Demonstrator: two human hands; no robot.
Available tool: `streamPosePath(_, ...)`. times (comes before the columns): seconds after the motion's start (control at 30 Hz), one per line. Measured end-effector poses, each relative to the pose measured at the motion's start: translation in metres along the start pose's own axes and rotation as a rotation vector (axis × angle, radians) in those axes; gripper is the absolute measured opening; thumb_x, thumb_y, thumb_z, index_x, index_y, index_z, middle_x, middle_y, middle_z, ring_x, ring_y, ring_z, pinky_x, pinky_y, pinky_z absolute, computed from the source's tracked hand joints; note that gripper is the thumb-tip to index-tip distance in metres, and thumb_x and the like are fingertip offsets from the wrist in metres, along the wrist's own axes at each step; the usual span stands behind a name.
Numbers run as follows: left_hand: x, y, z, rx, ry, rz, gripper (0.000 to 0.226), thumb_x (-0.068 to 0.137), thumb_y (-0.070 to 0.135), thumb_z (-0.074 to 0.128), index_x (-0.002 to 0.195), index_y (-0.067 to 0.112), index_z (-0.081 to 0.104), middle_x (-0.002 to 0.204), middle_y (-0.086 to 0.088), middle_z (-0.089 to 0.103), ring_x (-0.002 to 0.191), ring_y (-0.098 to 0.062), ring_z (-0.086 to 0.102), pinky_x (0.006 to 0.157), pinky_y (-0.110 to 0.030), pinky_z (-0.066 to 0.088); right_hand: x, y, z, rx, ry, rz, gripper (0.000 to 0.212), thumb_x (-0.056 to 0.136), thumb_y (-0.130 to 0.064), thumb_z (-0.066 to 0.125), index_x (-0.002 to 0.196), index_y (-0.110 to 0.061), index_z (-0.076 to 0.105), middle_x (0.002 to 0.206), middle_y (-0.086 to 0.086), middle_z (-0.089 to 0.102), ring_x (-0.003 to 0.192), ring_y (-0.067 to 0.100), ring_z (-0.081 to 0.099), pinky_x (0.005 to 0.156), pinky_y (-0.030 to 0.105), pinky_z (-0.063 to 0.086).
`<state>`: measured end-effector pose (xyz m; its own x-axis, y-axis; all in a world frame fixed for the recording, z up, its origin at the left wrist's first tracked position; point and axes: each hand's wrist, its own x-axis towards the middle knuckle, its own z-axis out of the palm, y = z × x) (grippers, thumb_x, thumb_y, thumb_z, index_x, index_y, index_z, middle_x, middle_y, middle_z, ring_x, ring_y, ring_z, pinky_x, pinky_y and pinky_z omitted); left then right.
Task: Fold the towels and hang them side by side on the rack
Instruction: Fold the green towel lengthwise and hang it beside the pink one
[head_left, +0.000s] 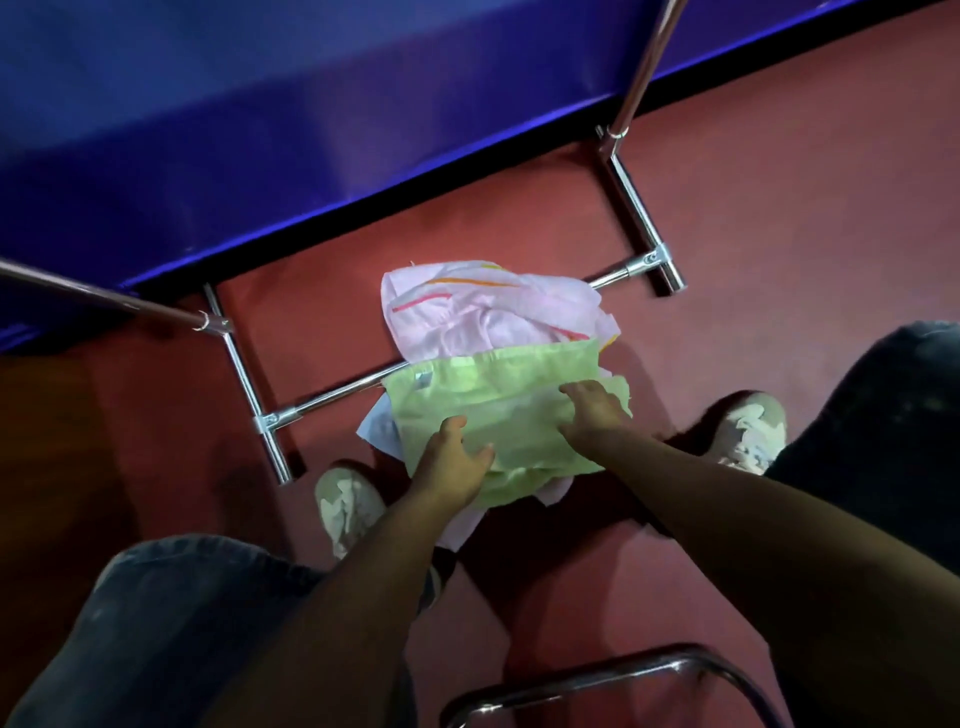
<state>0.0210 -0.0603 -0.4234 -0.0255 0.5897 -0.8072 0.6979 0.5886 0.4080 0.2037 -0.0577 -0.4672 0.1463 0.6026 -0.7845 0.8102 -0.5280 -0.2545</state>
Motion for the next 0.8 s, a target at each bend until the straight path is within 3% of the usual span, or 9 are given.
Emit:
streamPosePath(0.13,0.012,-0.009,0.007,0.044,-0.024,-0.009,0.059,0.087,0.023,0.063,0.137,0.007,0.037,0.132,-0.018,0.049,0.121,-0.029,0.050,0.097,-0.034,0.043,0.018,-0.008,0.018,-0.204,-0.010,-0.143,0.055,0.089,-0.014,0.050,0.140,-0.026,0.034,0.149,-0.001,0.031,0.138,0.025,0.025,0.104,0.043,0.033)
streamPosePath(0.33,0.019,-0.008,0.009,-0.040,0.017,-0.068,0.058,0.086,0.022,0.064,0.136,0.008,0.039,0.129,-0.016,0.052,0.117,-0.026,0.053,0.098,-0.032,0.043,0.026,-0.017,0.028,-0.315,0.063,-0.159,0.030,0.092,-0.013,0.040,0.121,-0.016,0.049,0.124,0.010,0.050,0.116,0.031,0.045,0.091,0.041,0.035)
streamPosePath(0.47,0.016,-0.002,0.008,-0.212,0.038,-0.131,0.054,0.088,0.024,0.062,0.134,0.011,0.039,0.121,-0.010,0.054,0.106,-0.027,0.057,0.093,-0.037,0.048,0.012,-0.021,0.016,-0.150,0.081,-0.151,0.018,0.084,-0.015,0.052,0.102,-0.016,0.054,0.113,0.008,0.056,0.108,0.031,0.051,0.085,0.038,0.036)
streamPosePath(0.57,0.004,0.006,0.003,-0.434,0.058,-0.216,0.048,0.088,0.028,0.060,0.131,0.013,0.043,0.111,-0.007,0.058,0.086,-0.019,0.059,0.068,-0.031,0.052,-0.012,-0.032,-0.001,0.042,0.092,-0.250,0.014,0.074,-0.012,0.059,0.080,-0.020,0.049,0.095,0.006,0.058,0.091,0.030,0.056,0.074,0.033,0.039)
streamPosePath(0.63,-0.008,0.013,-0.005,-0.584,0.034,-0.270,0.047,0.088,0.037,0.059,0.127,0.013,0.050,0.102,-0.008,0.064,0.075,-0.015,0.060,0.051,-0.024,0.048,-0.034,-0.044,-0.013,0.159,0.087,-0.365,0.027,0.069,-0.008,0.062,0.066,-0.024,0.041,0.080,0.002,0.051,0.077,0.026,0.052,0.064,0.028,0.034)
streamPosePath(0.67,-0.015,0.019,-0.009,-0.668,0.007,-0.300,0.044,0.089,0.041,0.057,0.123,0.012,0.054,0.087,-0.004,0.065,0.066,-0.013,0.060,0.047,-0.022,0.046,-0.045,-0.050,-0.017,0.210,0.085,-0.412,0.035,0.066,-0.005,0.065,0.061,-0.027,0.037,0.074,-0.001,0.046,0.073,0.023,0.048,0.060,0.028,0.031)
streamPosePath(0.73,-0.038,0.032,-0.020,-0.850,-0.049,-0.327,0.040,0.090,0.047,0.053,0.112,0.014,0.059,0.068,0.001,0.061,0.057,-0.014,0.060,0.048,-0.024,0.047,-0.076,-0.066,-0.029,0.293,0.117,-0.500,0.048,0.063,-0.001,0.067,0.057,-0.032,0.031,0.067,-0.008,0.037,0.069,0.020,0.044,0.055,0.025,0.027)
streamPosePath(0.8,-0.066,0.045,-0.030,-1.022,-0.115,-0.315,0.035,0.088,0.051,0.052,0.100,0.019,0.060,0.073,-0.001,0.062,0.065,-0.017,0.060,0.058,-0.028,0.048,-0.111,-0.081,-0.039,0.366,0.162,-0.567,0.050,0.065,0.000,0.067,0.055,-0.032,0.030,0.064,-0.010,0.035,0.065,0.019,0.042,0.053,0.021,0.027)
